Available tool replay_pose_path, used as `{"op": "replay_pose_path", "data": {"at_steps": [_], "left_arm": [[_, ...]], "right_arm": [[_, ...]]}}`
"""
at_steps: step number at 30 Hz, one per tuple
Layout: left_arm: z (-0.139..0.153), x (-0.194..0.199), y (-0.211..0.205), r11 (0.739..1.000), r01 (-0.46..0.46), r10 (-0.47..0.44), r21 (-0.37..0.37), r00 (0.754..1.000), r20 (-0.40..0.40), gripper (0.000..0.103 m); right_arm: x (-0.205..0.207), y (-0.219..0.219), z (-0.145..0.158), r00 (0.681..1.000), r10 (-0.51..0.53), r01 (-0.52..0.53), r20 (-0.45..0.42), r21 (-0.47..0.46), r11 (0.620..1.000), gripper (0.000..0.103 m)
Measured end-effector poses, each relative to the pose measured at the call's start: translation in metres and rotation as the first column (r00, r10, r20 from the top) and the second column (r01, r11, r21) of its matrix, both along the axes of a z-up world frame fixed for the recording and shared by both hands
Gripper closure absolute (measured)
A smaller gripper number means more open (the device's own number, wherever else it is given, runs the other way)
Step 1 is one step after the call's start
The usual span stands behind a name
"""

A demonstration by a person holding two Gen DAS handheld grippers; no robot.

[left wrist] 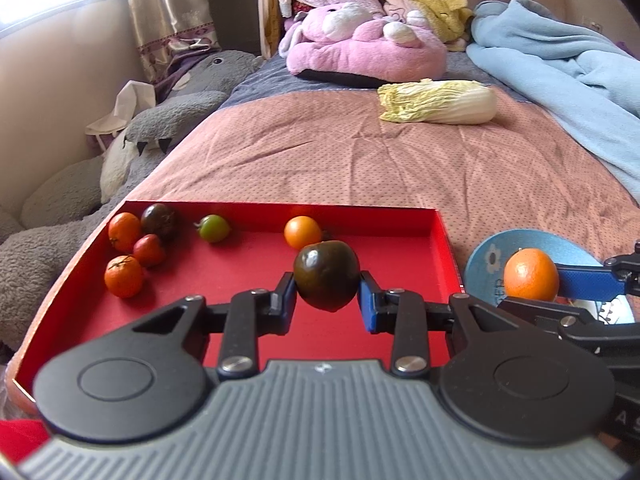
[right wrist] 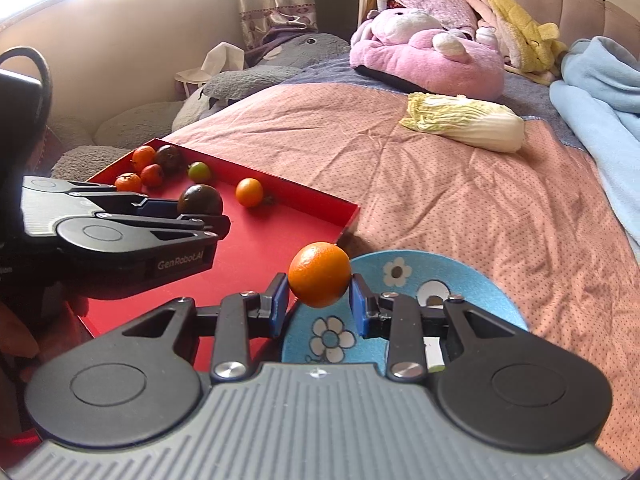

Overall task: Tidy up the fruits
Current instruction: 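Carry the orange tomato onto the blue plate and open the right gripper while the left holds the dark tomato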

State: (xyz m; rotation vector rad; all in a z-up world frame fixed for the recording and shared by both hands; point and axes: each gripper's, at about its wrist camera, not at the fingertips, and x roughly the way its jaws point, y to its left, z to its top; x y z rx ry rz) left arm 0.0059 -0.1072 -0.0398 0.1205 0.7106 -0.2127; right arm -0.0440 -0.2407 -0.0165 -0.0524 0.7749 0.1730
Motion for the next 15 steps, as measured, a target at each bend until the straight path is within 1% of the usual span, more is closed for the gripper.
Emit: {"op": "replay_pose_path", "data": {"at_steps": [9,15], "left_arm": [[0.004,-0.006,-0.013,0.997,0.067,-0.066,-0.033,0.998,0.022,0.067],[0.005,-0.01,-0.022,0.992,0.12,-0.118,-0.047,0.992,0.033,0.067]], "right_arm": [[-0.003,-0.015,-0.011,0.999,-0.039,0.038,-0.017,-0.041,0.998,0.065],[-0.002,-0.028,-0.025,0.996,-0.072,0.07,-0.046,-0.042,0.997,0.065]]}}
